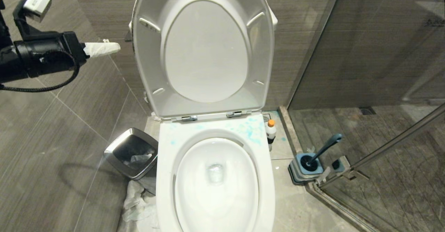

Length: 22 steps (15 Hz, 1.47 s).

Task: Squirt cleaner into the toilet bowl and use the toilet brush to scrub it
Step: Close the toilet lid

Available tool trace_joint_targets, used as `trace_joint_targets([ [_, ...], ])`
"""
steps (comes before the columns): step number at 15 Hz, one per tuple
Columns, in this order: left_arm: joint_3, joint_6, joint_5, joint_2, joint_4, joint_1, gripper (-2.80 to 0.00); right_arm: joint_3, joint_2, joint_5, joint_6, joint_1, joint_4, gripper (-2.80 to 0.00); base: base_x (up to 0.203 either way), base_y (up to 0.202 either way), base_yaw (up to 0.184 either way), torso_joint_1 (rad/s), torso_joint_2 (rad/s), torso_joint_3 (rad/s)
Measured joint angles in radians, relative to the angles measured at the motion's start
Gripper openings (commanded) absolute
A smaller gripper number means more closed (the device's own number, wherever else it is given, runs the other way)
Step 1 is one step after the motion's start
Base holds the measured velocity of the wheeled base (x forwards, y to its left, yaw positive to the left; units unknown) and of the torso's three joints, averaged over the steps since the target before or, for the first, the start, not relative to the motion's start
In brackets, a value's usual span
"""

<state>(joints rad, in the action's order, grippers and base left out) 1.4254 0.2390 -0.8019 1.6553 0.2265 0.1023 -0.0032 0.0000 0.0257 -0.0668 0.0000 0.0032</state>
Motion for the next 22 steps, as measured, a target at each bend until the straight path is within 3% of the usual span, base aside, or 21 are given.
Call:
trace_joint_targets([
  [3,0.083,0.1,0.096,0.057,0.181,-0.019,-2.8,0.0,0.0,0.0,0.0,0.0,0.0,-2.8,0.0,0.0,0.0,0.0,0.0,0.0],
  [6,0.179,0.162,0.27,0.129,0.307,-0.076,-2.8,0.0,0.0,0.0,0.0,0.0,0.0,-2.8,0.0,0.0,0.0,0.0,0.0,0.0],
  [8,0.234,0.169,0.382,0.182,0.364,-0.124,-2.8,0.0,0.0,0.0,0.0,0.0,0.0,-2.8,0.0,0.0,0.0,0.0,0.0,0.0],
  [13,0.363,0.142,0.522,0.317,0.434,-0.196,-2.8,0.0,0.0,0.0,0.0,0.0,0.0,-2.8,0.0,0.0,0.0,0.0,0.0,0.0],
  [18,0.409,0.116,0.513,0.403,0.41,-0.209,-2.8,0.0,0.0,0.0,0.0,0.0,0.0,-2.8,0.0,0.0,0.0,0.0,0.0,0.0],
  [22,0.406,0.152,0.367,0.433,0.378,-0.209,-2.8,0.0,0.0,0.0,0.0,0.0,0.0,-2.8,0.0,0.0,0.0,0.0,0.0,0.0],
])
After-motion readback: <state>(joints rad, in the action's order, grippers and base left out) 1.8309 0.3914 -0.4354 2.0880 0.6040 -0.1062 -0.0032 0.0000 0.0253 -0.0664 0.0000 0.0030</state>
